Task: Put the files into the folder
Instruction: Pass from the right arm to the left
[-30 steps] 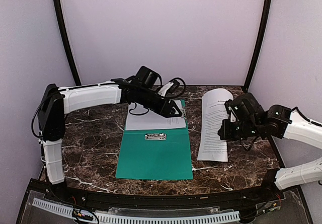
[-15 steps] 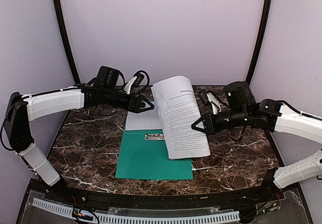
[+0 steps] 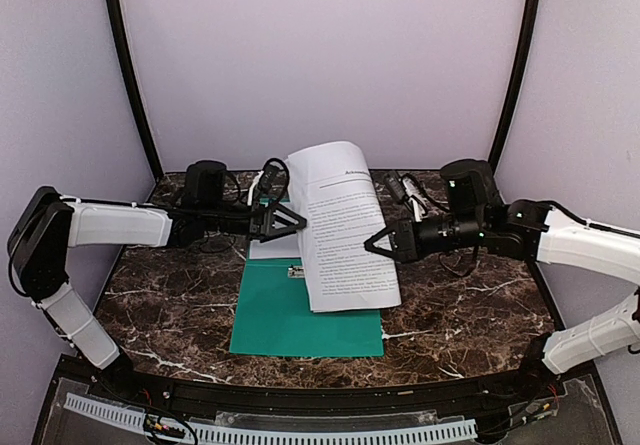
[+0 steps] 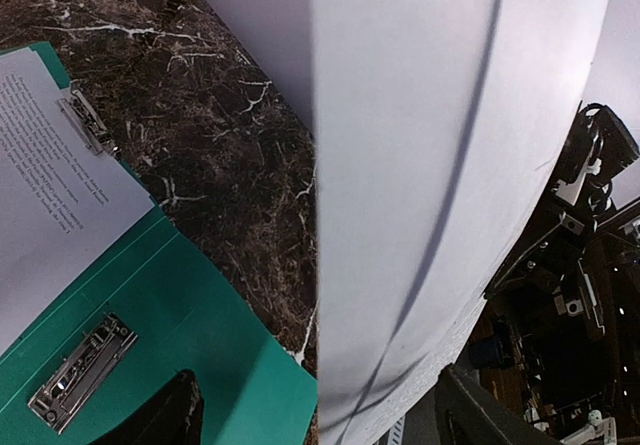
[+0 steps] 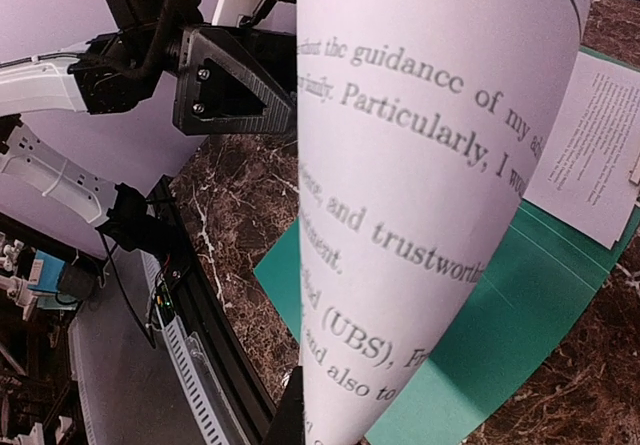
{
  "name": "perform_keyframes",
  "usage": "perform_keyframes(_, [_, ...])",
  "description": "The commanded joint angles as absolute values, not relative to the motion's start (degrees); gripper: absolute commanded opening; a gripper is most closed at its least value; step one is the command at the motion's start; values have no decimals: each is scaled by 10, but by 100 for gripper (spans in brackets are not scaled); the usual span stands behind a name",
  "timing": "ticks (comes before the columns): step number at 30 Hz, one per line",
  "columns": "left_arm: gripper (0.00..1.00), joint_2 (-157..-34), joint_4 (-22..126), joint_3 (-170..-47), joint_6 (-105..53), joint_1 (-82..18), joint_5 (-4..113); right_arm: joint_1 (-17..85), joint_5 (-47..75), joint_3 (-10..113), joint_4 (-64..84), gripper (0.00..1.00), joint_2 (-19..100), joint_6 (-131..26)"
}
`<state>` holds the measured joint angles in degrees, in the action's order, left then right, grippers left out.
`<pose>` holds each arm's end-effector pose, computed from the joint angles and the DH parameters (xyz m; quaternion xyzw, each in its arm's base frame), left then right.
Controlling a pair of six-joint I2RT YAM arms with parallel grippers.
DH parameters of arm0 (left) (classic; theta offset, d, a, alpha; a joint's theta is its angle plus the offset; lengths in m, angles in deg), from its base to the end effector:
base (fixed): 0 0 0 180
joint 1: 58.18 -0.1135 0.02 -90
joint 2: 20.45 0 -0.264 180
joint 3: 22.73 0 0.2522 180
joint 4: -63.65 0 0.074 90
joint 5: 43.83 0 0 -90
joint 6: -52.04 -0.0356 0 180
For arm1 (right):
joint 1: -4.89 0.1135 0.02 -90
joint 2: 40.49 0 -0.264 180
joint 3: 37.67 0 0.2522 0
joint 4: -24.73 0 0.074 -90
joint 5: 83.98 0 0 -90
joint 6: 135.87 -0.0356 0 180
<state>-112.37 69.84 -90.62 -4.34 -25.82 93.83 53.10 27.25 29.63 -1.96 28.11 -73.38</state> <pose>0.2836 -0.2109 0.2446 0.2298 0.7419 -0.5672 0.2741 0.1706 0.2102 0.3033 -0.2447 0.8117 0.4354 0.3028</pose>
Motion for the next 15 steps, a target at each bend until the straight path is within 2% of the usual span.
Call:
perform_keyframes(1, [80, -1131, 847, -887, 37, -258, 988, 529, 277, 291, 6, 0, 286, -739])
perform_keyframes(5, [76, -1138, 871, -892, 52, -253, 999, 529, 277, 291, 6, 0, 293, -741])
perform_keyframes(9, [67, -1157, 890, -900, 64, -246, 1004, 529, 281, 291, 10, 0, 299, -743])
perform_keyframes(15, [42, -1167, 934, -895, 100, -245, 1012, 529, 255, 293, -11, 0, 306, -749])
